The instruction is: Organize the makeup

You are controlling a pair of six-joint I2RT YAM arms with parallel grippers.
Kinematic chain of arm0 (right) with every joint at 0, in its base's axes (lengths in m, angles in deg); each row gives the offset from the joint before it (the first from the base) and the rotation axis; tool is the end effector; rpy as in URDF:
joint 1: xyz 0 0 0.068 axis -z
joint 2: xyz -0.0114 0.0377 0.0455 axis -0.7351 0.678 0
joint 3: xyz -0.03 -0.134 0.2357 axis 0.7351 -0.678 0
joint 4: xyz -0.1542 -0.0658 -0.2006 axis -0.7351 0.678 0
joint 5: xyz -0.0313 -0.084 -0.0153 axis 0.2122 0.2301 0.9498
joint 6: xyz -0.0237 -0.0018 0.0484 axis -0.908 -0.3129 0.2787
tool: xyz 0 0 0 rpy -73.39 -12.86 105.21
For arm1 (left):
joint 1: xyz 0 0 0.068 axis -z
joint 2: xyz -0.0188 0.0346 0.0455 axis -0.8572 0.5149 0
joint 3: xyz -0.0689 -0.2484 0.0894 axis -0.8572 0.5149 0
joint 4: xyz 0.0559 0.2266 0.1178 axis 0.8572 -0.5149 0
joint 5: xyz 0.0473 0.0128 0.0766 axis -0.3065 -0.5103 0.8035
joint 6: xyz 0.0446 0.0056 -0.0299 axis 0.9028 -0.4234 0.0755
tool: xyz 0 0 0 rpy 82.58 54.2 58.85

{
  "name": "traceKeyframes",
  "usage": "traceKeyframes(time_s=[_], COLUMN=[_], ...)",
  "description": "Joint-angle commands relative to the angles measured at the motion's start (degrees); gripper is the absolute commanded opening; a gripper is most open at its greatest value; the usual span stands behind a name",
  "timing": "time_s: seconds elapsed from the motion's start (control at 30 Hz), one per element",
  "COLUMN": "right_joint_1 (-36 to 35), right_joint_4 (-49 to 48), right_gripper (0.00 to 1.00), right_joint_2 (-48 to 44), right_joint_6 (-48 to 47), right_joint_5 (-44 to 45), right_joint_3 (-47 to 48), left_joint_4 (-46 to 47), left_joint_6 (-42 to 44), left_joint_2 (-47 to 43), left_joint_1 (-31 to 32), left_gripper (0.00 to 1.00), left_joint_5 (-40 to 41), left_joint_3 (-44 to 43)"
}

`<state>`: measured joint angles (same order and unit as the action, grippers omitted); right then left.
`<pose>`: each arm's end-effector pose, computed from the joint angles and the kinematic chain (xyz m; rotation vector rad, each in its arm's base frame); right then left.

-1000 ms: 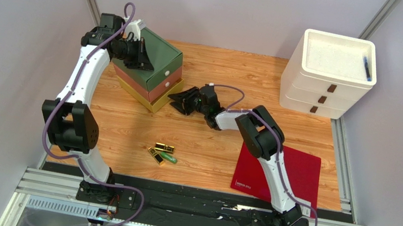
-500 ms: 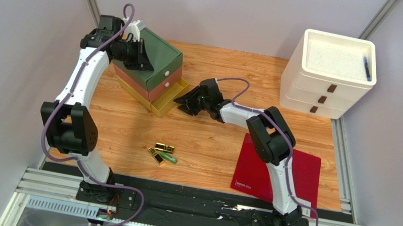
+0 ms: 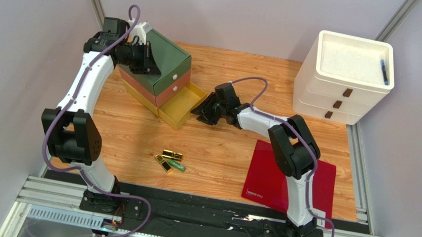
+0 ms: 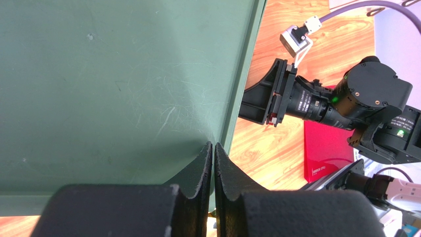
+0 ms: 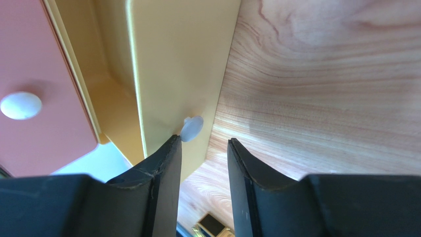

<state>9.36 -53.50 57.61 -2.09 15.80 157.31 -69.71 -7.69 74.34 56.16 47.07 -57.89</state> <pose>0.3551 0.2858 0.1461 0.5309 2.5709 1.0146 0.3535 -0.0033 0.3482 0.0456 2.3713 -0.7983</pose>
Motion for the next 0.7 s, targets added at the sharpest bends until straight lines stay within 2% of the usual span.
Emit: traceKeyframes(time_s=[0.0, 0.33, 0.5, 0.67], right_joint_1=[0.4, -0.2, -0.5, -3.7], right_joint_4=[7.1, 12.7, 12.2, 20.5], right_gripper=[0.41, 0.52, 0.54, 0.54], right_joint_2=[-1.4, -11.4, -15.1, -14.9], right_joint_6=[-9.5, -21.9, -25.4, -36.2], right_joint_5=[2.1, 1.5, -1.8, -3.9], right_joint_3=[1.2, 4.9, 2.5, 5.2], left_joint_4=[-3.6, -2.9, -2.7, -2.7], left_joint_6=[1.1, 0.6, 0.8, 0.8], left_joint_2=[-0.3, 0.2, 0.2, 0.2], left_joint_1=[-0.4, -0.3, -0.4, -0.4], left_gripper=[0.10, 0.10, 0.10, 0.10], left_joint_5=[1.9, 1.1, 1.1, 0.9], left_joint_3=[1.3, 0.9, 1.2, 1.6])
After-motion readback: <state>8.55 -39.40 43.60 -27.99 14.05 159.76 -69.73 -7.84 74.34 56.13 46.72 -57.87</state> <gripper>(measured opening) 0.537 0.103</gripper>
